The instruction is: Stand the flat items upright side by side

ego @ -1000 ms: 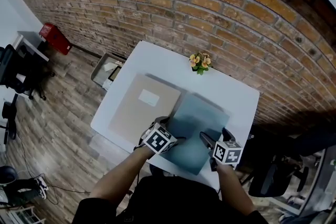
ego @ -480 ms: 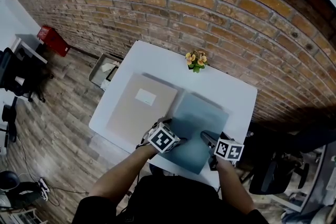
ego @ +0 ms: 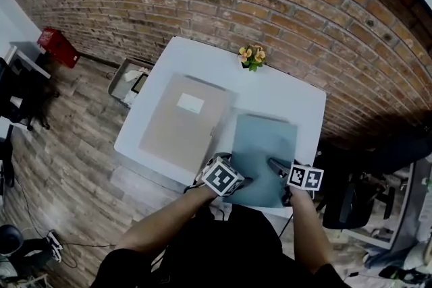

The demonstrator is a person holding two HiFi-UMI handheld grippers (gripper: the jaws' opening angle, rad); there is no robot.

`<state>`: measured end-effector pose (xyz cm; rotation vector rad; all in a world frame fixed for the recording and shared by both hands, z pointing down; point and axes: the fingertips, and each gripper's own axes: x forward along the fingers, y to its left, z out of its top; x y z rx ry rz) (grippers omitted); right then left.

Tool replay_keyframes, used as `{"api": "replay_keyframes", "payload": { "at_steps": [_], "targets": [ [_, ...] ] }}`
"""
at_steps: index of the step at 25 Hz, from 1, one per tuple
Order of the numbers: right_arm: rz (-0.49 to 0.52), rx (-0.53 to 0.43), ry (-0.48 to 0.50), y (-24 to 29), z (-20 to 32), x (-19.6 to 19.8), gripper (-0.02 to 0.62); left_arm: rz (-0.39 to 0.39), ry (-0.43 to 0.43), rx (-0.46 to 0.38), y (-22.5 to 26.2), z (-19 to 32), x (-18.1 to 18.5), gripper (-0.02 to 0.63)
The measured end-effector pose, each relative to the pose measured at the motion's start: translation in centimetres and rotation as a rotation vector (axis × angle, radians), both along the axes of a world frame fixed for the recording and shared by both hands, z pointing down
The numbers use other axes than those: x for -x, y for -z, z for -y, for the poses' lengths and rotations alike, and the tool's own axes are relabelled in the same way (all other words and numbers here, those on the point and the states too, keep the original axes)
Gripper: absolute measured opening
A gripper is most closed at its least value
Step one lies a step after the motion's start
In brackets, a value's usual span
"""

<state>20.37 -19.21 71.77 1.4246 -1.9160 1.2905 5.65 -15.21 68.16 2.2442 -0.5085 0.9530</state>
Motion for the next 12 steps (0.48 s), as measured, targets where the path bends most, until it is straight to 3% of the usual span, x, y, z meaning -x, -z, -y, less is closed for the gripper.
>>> {"api": "replay_keyframes", "payload": {
  "at_steps": [4,12],
  "targets": [
    [0.064,0.014,-0.009,0.1,-1.4,-0.6,0.482,-0.018,0.024,0.037,-0.4,-0.6,-0.1,0.499],
    [0.093,0.005,0.094,-0.3,1.9,-0.9,0.451,-0.032,0.210,0.103,-1.8,3.2,0.0,0.497]
  ]
}}
